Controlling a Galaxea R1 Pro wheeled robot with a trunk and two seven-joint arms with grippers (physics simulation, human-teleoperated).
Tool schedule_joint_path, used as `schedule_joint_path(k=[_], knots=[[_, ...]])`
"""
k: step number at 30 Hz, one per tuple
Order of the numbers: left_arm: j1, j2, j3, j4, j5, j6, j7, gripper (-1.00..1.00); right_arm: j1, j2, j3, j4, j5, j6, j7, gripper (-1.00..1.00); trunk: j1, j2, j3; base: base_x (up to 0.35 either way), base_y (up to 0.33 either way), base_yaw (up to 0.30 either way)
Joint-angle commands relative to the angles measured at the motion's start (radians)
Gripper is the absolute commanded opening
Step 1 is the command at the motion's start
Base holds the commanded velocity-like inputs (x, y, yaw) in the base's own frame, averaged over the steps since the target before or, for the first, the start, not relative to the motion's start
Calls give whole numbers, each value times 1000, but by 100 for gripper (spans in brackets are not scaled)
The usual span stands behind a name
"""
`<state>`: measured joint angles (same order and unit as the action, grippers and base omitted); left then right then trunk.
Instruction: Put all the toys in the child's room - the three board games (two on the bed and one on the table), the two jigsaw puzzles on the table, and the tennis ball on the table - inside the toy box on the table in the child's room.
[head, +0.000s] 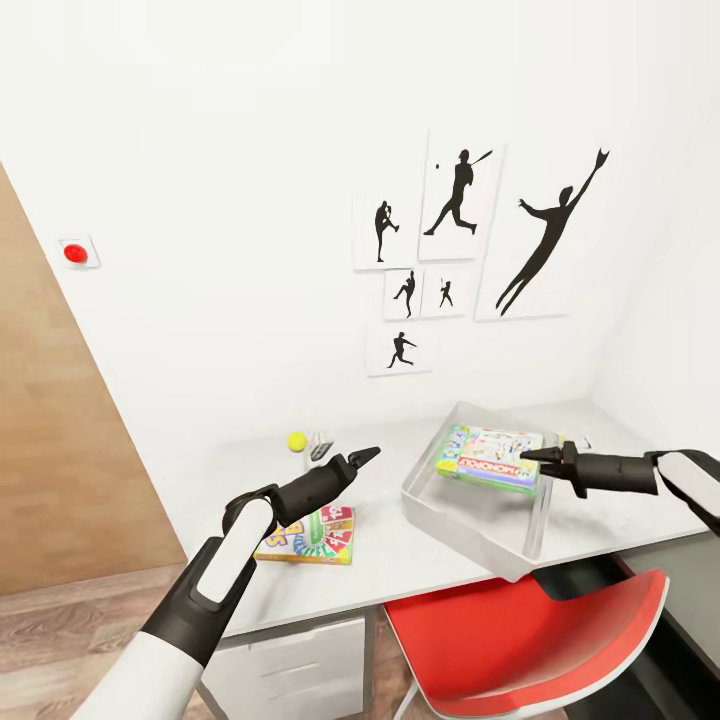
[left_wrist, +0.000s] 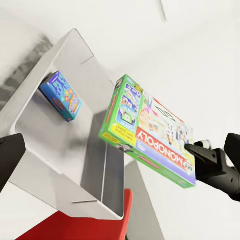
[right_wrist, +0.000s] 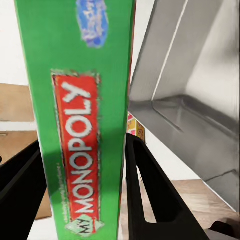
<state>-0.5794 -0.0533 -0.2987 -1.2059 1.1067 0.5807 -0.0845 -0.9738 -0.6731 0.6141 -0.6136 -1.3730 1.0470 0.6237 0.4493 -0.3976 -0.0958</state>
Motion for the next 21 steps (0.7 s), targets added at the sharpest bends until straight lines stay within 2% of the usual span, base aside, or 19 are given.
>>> schedule_joint_path(k=[1,12,21], knots=[[-1,0,1,0,2,4,-2,100,-6,-1,7,10,-2,0,12,-100,1,-2,-2,0,0,0],[0,0,2,-2,3,4,-4,100,-22,-2,2,68,-3,0,-40,-100,1,-2,-2,0,0,0],[0,0,1,-3,3,4,-6,100,-23,-3,-4,81,-3,0,-53,-100,1,-2,-2,50,27,0]])
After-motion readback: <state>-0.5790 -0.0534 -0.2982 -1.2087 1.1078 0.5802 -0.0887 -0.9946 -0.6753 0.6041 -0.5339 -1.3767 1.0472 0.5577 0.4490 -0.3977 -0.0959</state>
